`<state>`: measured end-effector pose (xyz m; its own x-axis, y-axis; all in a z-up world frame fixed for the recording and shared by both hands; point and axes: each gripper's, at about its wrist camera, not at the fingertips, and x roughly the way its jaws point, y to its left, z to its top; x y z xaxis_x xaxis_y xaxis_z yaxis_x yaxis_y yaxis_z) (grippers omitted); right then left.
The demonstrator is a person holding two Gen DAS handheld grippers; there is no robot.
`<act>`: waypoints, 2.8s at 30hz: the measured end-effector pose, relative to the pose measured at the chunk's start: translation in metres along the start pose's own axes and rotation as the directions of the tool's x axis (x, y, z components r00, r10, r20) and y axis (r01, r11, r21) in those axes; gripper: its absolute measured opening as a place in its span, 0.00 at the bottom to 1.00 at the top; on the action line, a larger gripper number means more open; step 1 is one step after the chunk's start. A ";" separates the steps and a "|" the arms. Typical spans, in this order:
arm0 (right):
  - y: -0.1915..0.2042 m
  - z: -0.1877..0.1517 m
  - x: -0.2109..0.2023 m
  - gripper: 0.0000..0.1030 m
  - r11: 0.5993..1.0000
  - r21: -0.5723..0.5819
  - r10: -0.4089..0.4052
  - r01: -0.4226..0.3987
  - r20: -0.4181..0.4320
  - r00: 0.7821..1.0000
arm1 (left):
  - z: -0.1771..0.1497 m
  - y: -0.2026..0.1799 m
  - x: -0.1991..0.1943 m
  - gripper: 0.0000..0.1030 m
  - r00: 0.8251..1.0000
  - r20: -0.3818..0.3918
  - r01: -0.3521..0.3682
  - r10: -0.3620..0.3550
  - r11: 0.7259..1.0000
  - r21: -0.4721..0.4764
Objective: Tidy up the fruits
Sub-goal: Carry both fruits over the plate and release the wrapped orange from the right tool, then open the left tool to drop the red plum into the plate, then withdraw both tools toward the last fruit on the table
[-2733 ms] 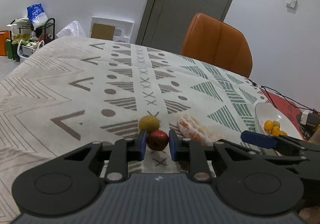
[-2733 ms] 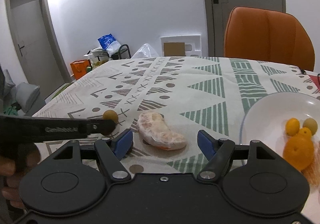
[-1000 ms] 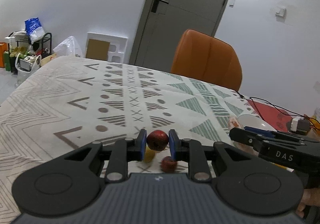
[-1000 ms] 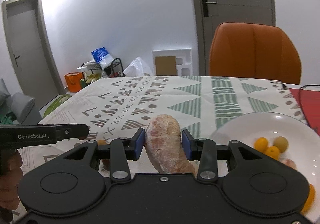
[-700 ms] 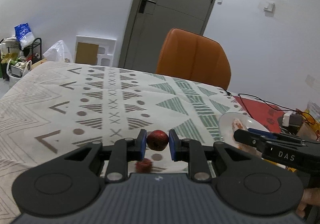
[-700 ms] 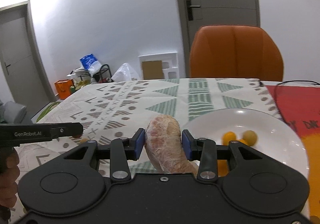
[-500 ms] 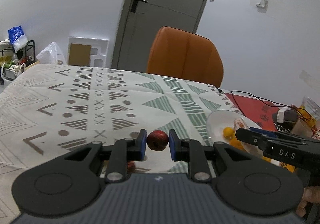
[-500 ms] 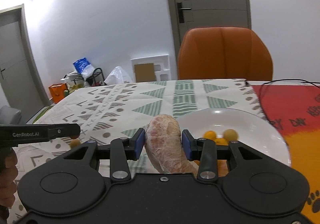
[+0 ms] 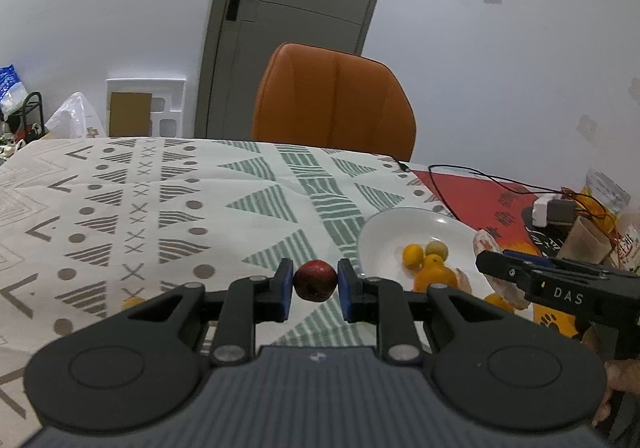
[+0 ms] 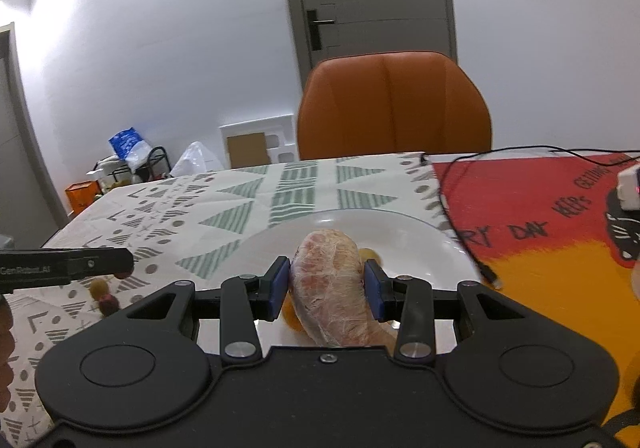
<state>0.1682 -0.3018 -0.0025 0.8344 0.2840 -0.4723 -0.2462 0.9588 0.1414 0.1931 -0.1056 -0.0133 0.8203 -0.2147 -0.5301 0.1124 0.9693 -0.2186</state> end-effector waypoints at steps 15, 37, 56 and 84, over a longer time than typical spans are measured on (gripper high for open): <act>-0.034 -0.001 0.004 0.37 0.998 0.016 -0.060 0.060 0.008 0.998 | 0.001 -0.027 0.020 0.21 0.999 -0.025 0.027 -0.026 0.999 0.043; -0.032 -0.016 -0.006 0.54 0.998 0.053 -0.025 0.025 0.009 1.000 | 0.010 -0.056 0.045 0.26 0.998 -0.025 0.054 -0.052 0.996 0.077; 0.002 -0.021 -0.005 0.55 0.997 0.056 0.054 -0.054 -0.007 0.998 | 0.005 -0.008 0.009 0.65 0.997 -0.005 -0.078 0.079 0.996 0.045; 0.085 -0.016 0.009 1.00 0.986 -0.018 0.165 -0.166 -0.040 0.985 | -0.012 0.078 -0.030 0.87 0.974 -0.004 -0.226 0.226 0.974 0.003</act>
<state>0.1471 -0.2179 -0.0089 0.7621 0.4384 -0.4765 -0.3902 0.8982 0.2023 0.1708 -0.0251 -0.0244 0.8223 0.0094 -0.5690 -0.0741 0.9931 -0.0907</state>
